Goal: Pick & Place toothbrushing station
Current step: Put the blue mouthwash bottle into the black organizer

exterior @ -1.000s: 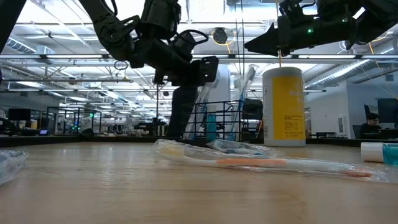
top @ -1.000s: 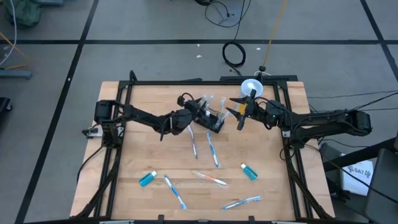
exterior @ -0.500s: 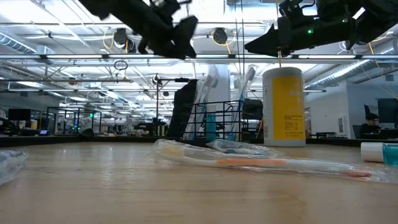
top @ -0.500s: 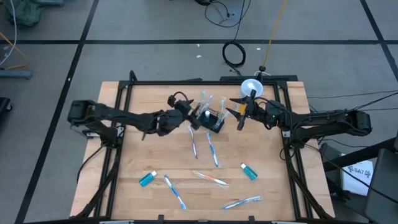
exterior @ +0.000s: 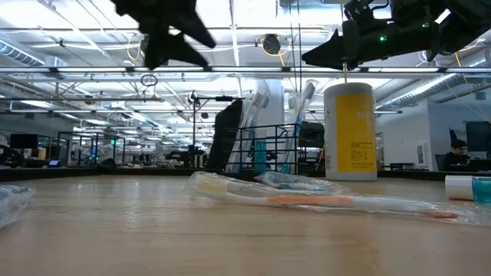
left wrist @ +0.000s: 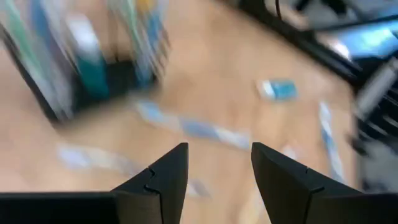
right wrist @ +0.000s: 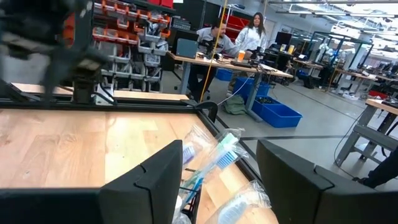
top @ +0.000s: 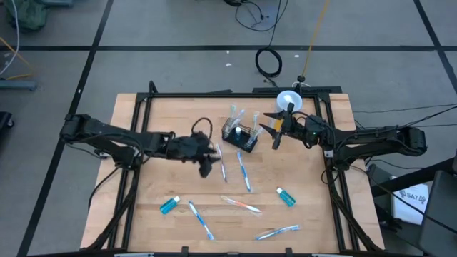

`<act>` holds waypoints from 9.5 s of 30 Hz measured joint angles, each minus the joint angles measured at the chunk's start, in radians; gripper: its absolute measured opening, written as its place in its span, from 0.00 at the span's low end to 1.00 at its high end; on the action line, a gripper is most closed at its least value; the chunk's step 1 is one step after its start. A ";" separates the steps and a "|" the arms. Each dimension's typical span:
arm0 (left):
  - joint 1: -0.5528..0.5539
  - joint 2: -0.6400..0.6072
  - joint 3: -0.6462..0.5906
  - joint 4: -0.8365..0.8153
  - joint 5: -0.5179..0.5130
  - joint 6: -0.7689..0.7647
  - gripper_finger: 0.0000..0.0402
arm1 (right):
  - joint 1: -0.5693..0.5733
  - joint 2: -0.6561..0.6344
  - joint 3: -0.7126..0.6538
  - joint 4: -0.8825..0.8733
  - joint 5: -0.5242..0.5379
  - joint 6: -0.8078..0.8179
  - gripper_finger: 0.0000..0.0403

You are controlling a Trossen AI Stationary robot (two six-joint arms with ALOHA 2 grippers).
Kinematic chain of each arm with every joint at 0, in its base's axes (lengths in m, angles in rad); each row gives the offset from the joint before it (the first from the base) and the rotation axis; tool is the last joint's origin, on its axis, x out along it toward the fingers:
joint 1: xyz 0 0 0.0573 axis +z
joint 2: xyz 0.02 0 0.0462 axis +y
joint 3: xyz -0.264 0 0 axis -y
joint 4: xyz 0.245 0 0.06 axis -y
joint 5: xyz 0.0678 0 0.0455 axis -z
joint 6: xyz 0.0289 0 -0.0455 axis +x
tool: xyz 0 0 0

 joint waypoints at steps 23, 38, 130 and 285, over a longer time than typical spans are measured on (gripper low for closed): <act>-0.313 0.239 -0.001 -0.524 0.422 -0.507 0.45 | 0.000 0.000 0.000 0.009 0.000 0.001 0.49; -0.299 0.347 -0.001 -0.589 0.438 -0.459 0.45 | 0.000 0.000 0.000 0.008 0.000 0.001 0.49; -0.085 0.115 0.150 -0.050 -0.515 -0.031 0.25 | 0.000 0.000 0.000 0.032 -0.008 0.051 0.49; 0.157 0.431 0.806 -0.496 -0.046 0.948 0.52 | 0.037 0.373 0.138 0.164 -0.392 -0.007 0.43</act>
